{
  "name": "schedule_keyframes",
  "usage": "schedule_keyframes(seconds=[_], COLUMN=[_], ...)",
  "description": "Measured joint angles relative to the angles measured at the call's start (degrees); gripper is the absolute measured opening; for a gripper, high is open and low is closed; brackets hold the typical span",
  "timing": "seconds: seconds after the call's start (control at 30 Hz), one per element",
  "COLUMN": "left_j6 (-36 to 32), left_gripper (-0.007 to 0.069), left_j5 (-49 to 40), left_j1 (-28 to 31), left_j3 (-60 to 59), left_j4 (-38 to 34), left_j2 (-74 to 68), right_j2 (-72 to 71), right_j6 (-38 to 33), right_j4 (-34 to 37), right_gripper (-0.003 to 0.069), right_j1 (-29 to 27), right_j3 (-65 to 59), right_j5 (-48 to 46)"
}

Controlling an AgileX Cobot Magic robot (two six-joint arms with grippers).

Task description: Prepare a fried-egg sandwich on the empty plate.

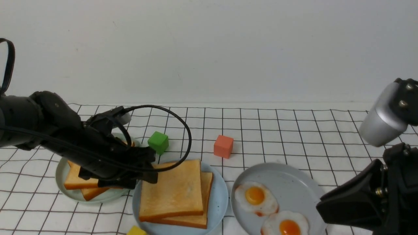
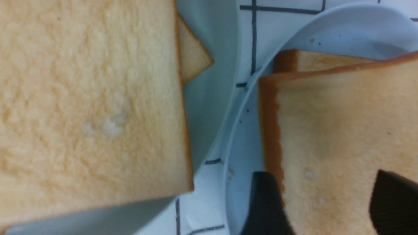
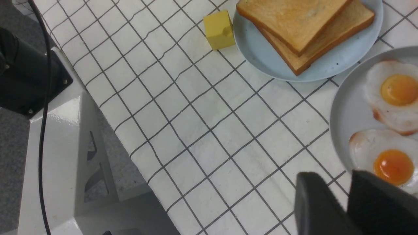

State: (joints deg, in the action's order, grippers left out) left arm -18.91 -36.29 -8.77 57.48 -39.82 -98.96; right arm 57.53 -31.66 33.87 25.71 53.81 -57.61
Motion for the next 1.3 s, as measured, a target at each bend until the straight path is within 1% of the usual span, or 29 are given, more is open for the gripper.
schedule_keyframes(seconds=[0.03,0.07,0.1,0.2,0.23,0.33,0.4,0.47,0.57,0.6,0.63,0.7,0.83,0.9,0.93,0.97,1.0,1.1,1.3], left_j6=[1.9,3.6,5.1,8.9,9.1,11.4,11.5,11.5,11.3,11.3,12.0,13.9,18.0,19.3,19.4,20.1,20.1,20.5,20.8], left_gripper=[0.0486,0.0511,0.0527,0.0538,0.0538,0.0517,0.0486,0.0432,0.0322,0.0304,0.0227,0.0132,0.0,-0.0013,-0.0013,-0.0013,-0.0013,-0.0013,-0.0013], left_j5=[-1.6,-3.6,-5.3,-9.1,-9.3,-12.2,-13.7,-15.0,-18.0,-18.6,-20.8,-23.7,-27.1,-28.9,-29.1,-29.6,-29.6,-29.2,-29.6], left_j1=[0.0,0.0,0.0,0.0,0.0,0.0,-0.1,-0.1,-0.1,-0.1,-0.1,-0.1,-0.1,-0.1,-0.1,-0.1,-0.1,-0.1,-0.1], left_j3=[0.0,0.0,0.0,0.0,0.0,-0.3,-0.4,-0.4,-0.6,-0.7,-1.9,-3.7,-8.5,-11.6,-11.9,-14.1,-14.1,-17.4,-17.8], left_j4=[0.8,1.7,2.5,3.9,3.9,3.2,2.6,2.8,5.1,5.5,7.5,10.6,16.0,17.2,17.3,17.8,17.8,19.1,21.2], left_j2=[1.2,2.4,3.4,6.5,6.8,12.6,16.8,22.4,31.9,32.6,38.0,44.0,55.7,62.4,63.0,68.0,68.5,76.1,83.0], right_j2=[0.0,0.0,0.0,-0.2,-0.2,-1.6,-2.7,-4.7,-8.4,-8.7,-11.7,-15.1,-22.6,-27.1,-27.5,-30.7,-30.7,-35.1,-37.8], right_j6=[-0.3,-0.8,-1.1,-1.2,-1.2,-1.2,-1.4,-1.5,-1.5,-1.5,-1.5,-1.5,-3.2,-3.7,-3.8,-3.8,-3.8,-3.8,-3.9], right_j4=[-0.3,-0.7,-1.1,-2.3,-2.4,-1.3,-0.2,0.9,2.2,2.5,4.3,5.6,6.3,6.6,6.7,7.2,7.2,7.5,7.5], right_gripper=[0.003,-0.0003,-0.001,-0.001,-0.001,-0.001,-0.001,-0.001,-0.001,-0.001,-0.001,-0.001,-0.001,-0.0008,-0.0008,-0.0007,-0.0007,-0.0006,-0.0003], right_j1=[0.0,0.0,0.0,0.0,0.0,0.0,0.0,0.0,0.0,0.0,0.0,0.0,0.0,0.0,0.0,0.0,0.0,0.0,0.0], right_j3=[0.0,0.0,0.0,0.0,-0.1,-2.3,-4.4,-8.1,-13.9,-14.4,-18.7,-22.8,-29.1,-31.2,-31.3,-31.9,-31.9,-32.1,-32.1], right_j5=[0.4,0.9,1.3,3.3,3.8,9.8,13.9,19.3,26.2,27.3,32.1,35.9,40.2,41.0,41.0,41.6,41.6,41.6,41.6])
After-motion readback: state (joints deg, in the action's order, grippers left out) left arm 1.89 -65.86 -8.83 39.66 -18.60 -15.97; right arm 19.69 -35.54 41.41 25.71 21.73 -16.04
